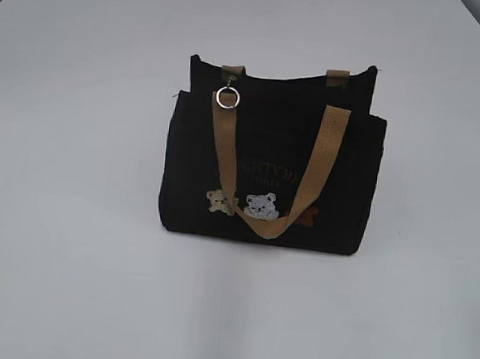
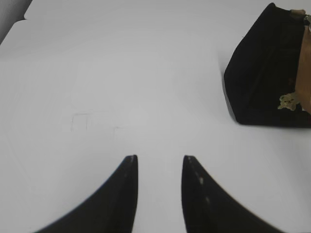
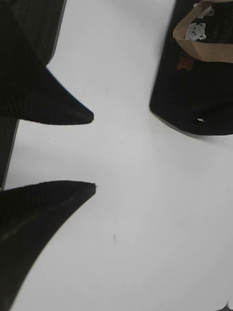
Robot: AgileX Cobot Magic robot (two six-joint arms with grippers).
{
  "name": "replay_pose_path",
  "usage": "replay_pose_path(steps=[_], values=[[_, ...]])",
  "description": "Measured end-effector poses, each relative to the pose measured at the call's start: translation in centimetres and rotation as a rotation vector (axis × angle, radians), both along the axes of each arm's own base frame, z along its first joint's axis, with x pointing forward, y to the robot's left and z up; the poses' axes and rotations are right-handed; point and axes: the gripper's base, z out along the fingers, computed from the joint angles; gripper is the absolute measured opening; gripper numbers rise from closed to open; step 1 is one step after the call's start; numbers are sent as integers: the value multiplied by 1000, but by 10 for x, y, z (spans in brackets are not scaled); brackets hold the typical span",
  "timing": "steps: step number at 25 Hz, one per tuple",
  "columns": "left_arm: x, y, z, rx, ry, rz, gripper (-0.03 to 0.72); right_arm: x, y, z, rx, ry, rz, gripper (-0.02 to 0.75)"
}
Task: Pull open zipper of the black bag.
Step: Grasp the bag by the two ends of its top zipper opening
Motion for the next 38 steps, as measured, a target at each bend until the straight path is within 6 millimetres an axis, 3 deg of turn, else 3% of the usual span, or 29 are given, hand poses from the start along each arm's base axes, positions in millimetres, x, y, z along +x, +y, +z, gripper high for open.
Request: replay_pose_path(steps=[30,34,38], values=[[4,-5,3,-24,13,-47,236,0,0,0,0,0,0,309],[40,-21,22,-47,-42,-220,241,0,0,0,0,0,0,309],[107,-31,31,-82,-91,-300,245,0,0,0,0,0,0,309]])
